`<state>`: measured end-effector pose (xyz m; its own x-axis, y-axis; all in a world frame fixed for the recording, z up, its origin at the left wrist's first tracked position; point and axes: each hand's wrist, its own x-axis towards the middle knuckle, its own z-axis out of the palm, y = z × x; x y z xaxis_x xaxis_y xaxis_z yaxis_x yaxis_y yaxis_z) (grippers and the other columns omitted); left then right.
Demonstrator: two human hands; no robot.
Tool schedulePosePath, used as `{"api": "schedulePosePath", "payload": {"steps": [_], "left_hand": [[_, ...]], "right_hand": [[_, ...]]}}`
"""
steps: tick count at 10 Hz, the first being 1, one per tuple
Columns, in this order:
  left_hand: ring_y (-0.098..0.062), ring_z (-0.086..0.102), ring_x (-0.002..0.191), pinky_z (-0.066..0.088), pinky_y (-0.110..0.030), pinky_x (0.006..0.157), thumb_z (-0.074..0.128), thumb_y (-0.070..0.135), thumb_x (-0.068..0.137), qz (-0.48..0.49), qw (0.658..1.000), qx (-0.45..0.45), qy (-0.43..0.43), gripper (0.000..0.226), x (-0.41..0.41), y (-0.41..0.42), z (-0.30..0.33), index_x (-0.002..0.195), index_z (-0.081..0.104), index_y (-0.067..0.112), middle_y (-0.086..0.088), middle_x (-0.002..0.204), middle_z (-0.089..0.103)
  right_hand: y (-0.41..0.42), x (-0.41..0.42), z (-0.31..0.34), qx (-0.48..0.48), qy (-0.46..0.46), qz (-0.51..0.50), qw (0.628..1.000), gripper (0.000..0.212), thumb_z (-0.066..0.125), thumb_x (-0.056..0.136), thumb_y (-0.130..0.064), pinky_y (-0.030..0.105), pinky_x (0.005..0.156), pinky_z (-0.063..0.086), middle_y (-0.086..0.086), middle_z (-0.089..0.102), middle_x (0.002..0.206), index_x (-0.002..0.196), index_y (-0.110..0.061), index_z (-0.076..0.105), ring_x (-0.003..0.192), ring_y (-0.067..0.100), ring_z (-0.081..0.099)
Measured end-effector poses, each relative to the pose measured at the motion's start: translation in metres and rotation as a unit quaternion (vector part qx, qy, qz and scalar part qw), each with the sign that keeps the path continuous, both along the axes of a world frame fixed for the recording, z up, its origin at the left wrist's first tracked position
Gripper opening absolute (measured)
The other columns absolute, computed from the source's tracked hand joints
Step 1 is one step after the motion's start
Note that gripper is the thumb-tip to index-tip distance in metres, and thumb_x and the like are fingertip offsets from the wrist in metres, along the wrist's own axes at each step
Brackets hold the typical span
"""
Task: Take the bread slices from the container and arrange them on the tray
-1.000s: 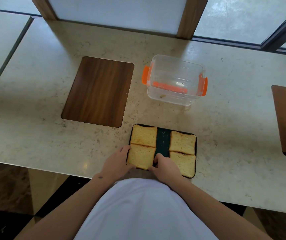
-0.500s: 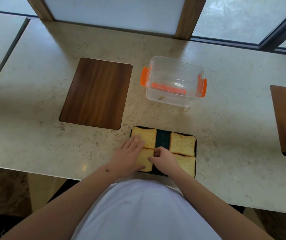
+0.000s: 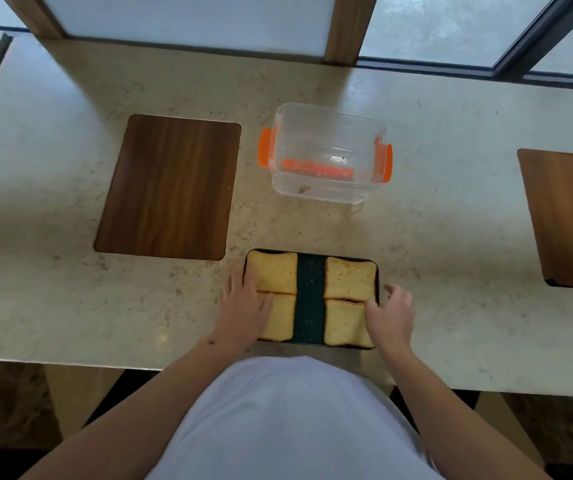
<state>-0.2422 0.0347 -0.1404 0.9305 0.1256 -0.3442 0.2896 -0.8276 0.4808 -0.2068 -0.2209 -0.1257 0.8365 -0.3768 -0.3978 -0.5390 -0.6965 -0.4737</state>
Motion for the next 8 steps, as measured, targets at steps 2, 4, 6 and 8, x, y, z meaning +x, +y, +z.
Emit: {"api": "schedulePosePath", "payload": {"steps": [2, 4, 6, 8], "left_hand": [[-0.028, 0.058, 0.101, 0.052, -0.045, 0.085, 0.057, 0.023, 0.091, 0.234, 0.949, -0.193, 0.087, 0.036, 0.012, 0.003, 0.009, 0.121, 0.055, 0.004, -0.017, 0.123, 0.055], [-0.019, 0.060, 0.073, 0.048, -0.032, 0.063, 0.055, 0.017, 0.088, 0.257, 0.931, -0.234, 0.112, 0.028, 0.017, 0.000, 0.018, 0.105, 0.065, -0.003, -0.014, 0.089, 0.068], [-0.025, 0.064, 0.083, 0.052, -0.039, 0.072, 0.055, 0.019, 0.088, 0.234, 0.938, -0.215, 0.135, 0.033, 0.020, -0.001, 0.024, 0.109, 0.063, -0.005, -0.013, 0.093, 0.067], [-0.025, 0.042, 0.127, 0.038, -0.041, 0.107, 0.061, 0.025, 0.092, -0.005, 0.987, -0.054, -0.151, 0.059, 0.014, -0.040, 0.040, 0.142, 0.033, 0.011, -0.014, 0.137, 0.046]], "right_hand": [[-0.010, 0.008, -0.003, 0.101, 0.046, -0.020, 0.994, 0.042, 0.057, 0.091, -0.014, 0.044, 0.092, 0.054, 0.012, 0.063, 0.125, 0.133, -0.009, 0.060, 0.106, 0.024, 0.062], [-0.008, 0.014, 0.001, 0.126, 0.035, -0.031, 0.991, 0.033, 0.057, 0.091, -0.009, 0.031, 0.061, 0.052, 0.005, 0.071, 0.101, 0.123, -0.010, 0.068, 0.078, 0.017, 0.064], [-0.010, 0.017, 0.005, 0.117, 0.076, -0.012, 0.990, 0.039, 0.055, 0.091, -0.016, 0.050, 0.089, 0.056, 0.016, 0.062, 0.124, 0.129, -0.011, 0.061, 0.101, 0.031, 0.063], [0.008, -0.010, 0.015, -0.064, -0.068, 0.084, 0.992, 0.040, 0.060, 0.094, -0.018, 0.043, 0.101, 0.045, 0.008, 0.055, 0.133, 0.133, -0.012, 0.057, 0.126, 0.026, 0.044]]}}
